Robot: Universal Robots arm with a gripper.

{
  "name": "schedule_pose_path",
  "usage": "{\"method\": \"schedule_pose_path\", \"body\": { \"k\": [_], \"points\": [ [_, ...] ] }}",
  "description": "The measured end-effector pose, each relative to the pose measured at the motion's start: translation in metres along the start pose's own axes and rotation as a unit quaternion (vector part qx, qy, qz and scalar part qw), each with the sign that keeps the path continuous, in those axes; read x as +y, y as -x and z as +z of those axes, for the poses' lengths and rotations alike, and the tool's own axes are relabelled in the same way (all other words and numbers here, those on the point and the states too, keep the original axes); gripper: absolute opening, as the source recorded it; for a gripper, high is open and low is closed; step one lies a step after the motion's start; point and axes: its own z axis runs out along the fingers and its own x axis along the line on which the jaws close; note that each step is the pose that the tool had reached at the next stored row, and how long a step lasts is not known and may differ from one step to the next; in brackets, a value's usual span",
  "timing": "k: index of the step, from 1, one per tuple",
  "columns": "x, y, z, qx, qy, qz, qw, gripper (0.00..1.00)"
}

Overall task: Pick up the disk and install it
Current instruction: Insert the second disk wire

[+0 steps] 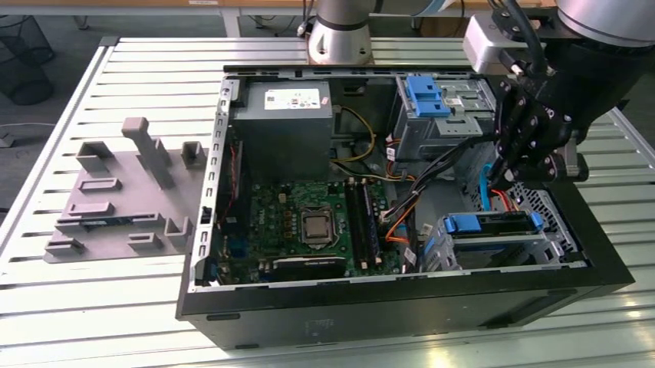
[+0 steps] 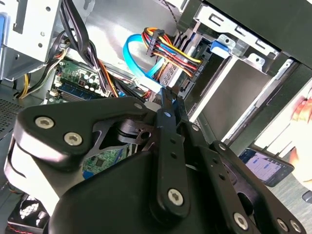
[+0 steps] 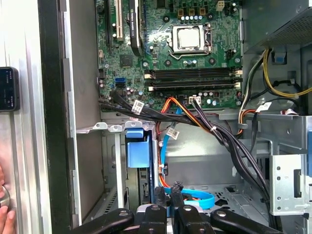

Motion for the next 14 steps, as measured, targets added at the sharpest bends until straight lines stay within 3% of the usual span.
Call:
{"method": "schedule_pose_path", "body": {
  "k": [7,14],
  "points": [
    [-0.0003,-0.0063,0.0069,0.0016,0.0002,0.0,1.0,0.16],
    [-0.0003,-0.0073,0.008,0.0011,0.0005,0.0,1.0,0.16]
  ]
}}
